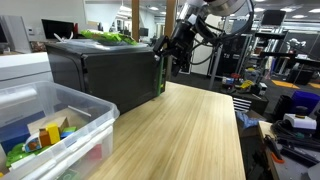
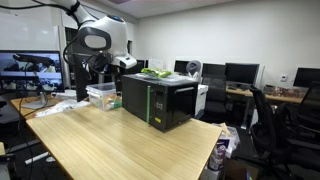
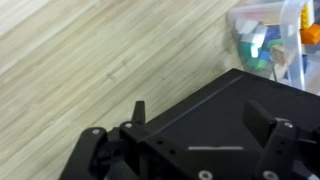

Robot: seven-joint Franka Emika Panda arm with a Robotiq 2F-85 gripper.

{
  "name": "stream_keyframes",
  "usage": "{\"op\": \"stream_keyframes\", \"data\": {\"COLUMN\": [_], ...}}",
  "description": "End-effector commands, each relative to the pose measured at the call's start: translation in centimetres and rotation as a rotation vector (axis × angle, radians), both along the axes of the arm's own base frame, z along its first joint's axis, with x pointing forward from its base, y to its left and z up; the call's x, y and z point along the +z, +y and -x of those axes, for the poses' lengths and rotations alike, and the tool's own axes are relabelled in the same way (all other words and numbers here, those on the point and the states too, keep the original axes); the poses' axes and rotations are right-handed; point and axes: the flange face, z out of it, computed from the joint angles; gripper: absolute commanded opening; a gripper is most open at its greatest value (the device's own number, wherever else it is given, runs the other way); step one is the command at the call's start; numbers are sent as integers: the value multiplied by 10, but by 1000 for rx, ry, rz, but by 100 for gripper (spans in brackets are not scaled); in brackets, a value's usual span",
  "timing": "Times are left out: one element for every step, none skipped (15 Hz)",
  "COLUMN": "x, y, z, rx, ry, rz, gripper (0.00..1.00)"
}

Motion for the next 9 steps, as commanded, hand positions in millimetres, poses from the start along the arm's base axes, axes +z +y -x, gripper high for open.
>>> {"op": "stream_keyframes", "data": {"x": [39, 48, 55, 59, 63, 66, 67, 63, 64], "y": [33, 41, 48, 53, 57, 59, 60, 57, 58], "z": [7, 5, 5, 6, 7, 7, 7, 2, 2], "rx": [-43, -58, -66, -69, -73, -76, -93, -56, -63], "ry": [-69, -90, -112, -124, -131, -127, -119, -122, -119], "rz": [-142, -173, -195, -211, -215, -217, -227, -197, -200], "gripper": [100, 100, 100, 100, 100, 100, 100, 100, 100]}}
